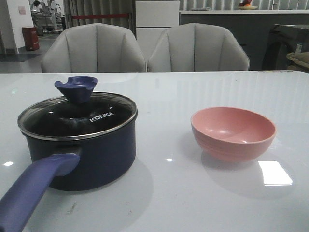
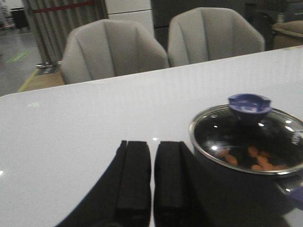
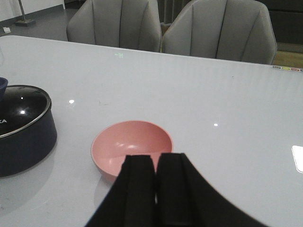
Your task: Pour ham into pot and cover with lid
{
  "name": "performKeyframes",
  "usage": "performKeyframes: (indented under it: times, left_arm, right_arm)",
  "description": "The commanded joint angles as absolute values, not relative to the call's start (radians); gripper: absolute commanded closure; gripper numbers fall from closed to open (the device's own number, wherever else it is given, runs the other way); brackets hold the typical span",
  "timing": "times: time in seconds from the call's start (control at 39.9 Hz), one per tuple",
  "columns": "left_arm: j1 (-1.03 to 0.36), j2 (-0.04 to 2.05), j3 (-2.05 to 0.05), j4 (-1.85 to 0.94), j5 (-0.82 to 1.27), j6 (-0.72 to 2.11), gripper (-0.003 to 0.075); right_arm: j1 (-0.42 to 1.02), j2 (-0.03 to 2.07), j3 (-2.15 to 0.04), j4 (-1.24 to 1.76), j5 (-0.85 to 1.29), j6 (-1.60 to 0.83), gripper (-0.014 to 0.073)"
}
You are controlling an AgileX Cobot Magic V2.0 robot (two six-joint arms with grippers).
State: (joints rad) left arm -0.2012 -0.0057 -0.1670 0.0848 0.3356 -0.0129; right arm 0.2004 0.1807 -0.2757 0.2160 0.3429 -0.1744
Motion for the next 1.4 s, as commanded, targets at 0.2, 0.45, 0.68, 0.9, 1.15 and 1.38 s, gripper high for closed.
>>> performKeyframes:
  times: [0.2,0.45,0.68,0.9,1.15,1.38]
  left_arm:
    - [-0.005,-0.013,0.012,0.051,-0.046,-0.015,0.0598]
    - [0.003,-0.028,0.037,0.051,-0.055,-0.015,0.0598]
    - [0.003,-0.028,0.037,0.051,-0.055,-0.015,0.0598]
    - [0.003,-0.028,0.037,0.051,-0.055,-0.015,0.0598]
    - [0.003,-0.028,0.037,0.051,-0.055,-0.015,0.0598]
    - [0.003,-0.028,0.037,0.051,-0.055,-0.015,0.0598]
  right_arm:
    - [0.201,0.19,-0.301,0.221,0.267,-0.183,0.0443]
    - [0.201,0.19,-0.301,0.221,0.267,-0.183,0.0443]
    - [0.201,0.19,-0.301,0.221,0.267,-0.183,0.0443]
    - [0.201,0.19,-0.301,0.221,0.267,-0.183,0.0443]
    - [0.201,0.19,-0.301,0.221,0.267,-0.183,0.0443]
    - [0.201,0.19,-0.301,0.221,0.267,-0.183,0.0443]
